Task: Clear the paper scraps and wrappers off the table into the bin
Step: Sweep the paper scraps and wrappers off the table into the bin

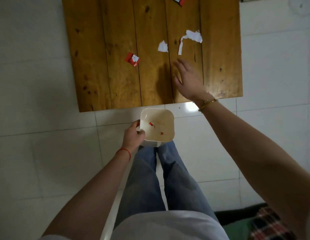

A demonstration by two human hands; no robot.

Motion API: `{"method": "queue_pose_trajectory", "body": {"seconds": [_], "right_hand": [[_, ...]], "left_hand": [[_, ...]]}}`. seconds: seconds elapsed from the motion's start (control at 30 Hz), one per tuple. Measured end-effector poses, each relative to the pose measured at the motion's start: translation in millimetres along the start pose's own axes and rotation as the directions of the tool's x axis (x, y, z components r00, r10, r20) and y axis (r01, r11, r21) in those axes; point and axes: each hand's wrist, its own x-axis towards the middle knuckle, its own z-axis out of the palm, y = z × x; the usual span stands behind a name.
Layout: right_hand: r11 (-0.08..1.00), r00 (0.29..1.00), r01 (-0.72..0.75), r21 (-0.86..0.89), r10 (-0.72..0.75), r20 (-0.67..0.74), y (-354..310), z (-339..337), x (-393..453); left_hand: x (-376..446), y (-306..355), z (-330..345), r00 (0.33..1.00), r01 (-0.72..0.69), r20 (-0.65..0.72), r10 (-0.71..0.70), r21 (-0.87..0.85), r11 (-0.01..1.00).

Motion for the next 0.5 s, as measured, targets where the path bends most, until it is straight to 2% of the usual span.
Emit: {"method": "queue_pose_trajectory", "body": {"seconds": [0.1, 0.3, 0.5], "right_hand": [[0.999, 0.999, 0.028, -0.032, -0.027, 0.021, 4.9, 9.4, 36.4], [0.995, 0.997, 0.059, -0.086, -0.054, 0.059, 15.9, 29.0, 91.7], [0.971, 0.987, 0.137, -0.198, -0.116, 0.114, 22.2, 44.4, 104.2]], "left_hand": [[20.3, -9.1, 9.9, 1.000, 0.031, -0.003, -0.031, -0.032, 0.999], [54.5, -23.5, 30.5, 1.000, 0.008, 0.000, -0.008, -0.055, 0.998], [66.2, -30.0, 40.2, 0.999, 0.030, -0.011, -0.032, -0.117, 0.993]]}}
